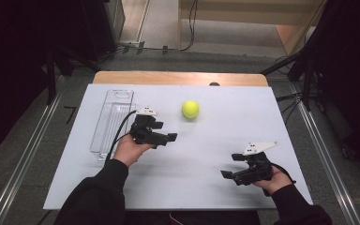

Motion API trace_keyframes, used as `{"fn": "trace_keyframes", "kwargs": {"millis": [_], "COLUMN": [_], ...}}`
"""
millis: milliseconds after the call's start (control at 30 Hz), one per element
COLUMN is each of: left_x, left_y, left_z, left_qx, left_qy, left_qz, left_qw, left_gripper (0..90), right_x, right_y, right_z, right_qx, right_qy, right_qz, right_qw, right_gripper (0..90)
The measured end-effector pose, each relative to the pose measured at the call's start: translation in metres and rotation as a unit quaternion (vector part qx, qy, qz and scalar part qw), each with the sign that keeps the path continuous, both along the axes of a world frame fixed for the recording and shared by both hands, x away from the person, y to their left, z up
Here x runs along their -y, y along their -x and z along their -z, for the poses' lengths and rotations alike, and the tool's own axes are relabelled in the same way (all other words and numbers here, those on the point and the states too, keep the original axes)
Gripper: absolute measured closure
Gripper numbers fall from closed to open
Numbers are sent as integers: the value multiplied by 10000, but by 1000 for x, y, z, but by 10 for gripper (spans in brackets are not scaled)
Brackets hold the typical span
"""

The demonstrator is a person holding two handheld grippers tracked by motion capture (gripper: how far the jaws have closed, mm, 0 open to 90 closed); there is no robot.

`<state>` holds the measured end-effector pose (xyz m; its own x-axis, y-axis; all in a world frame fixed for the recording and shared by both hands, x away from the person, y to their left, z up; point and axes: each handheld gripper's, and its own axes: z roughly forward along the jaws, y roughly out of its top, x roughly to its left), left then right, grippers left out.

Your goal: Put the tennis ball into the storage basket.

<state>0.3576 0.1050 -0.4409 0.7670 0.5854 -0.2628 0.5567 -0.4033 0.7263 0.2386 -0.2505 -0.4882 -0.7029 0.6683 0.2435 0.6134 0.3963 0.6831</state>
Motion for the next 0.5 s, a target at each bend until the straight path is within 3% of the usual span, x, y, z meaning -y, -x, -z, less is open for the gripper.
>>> {"fn": "trace_keyframes", "kwargs": {"millis": [500], "left_x": [7], "left_y": [-17], "left_z": [-4], "left_qx": [78], "left_qy": [-37], "left_qz": [-35], "left_qw": [10000], "left_gripper": [188], "right_x": [0], "right_y": [0], "right_z": [0], "right_qx": [-7], "right_qy": [-1], "right_qz": [-8], "right_qw": [10000], "right_gripper": [148]}}
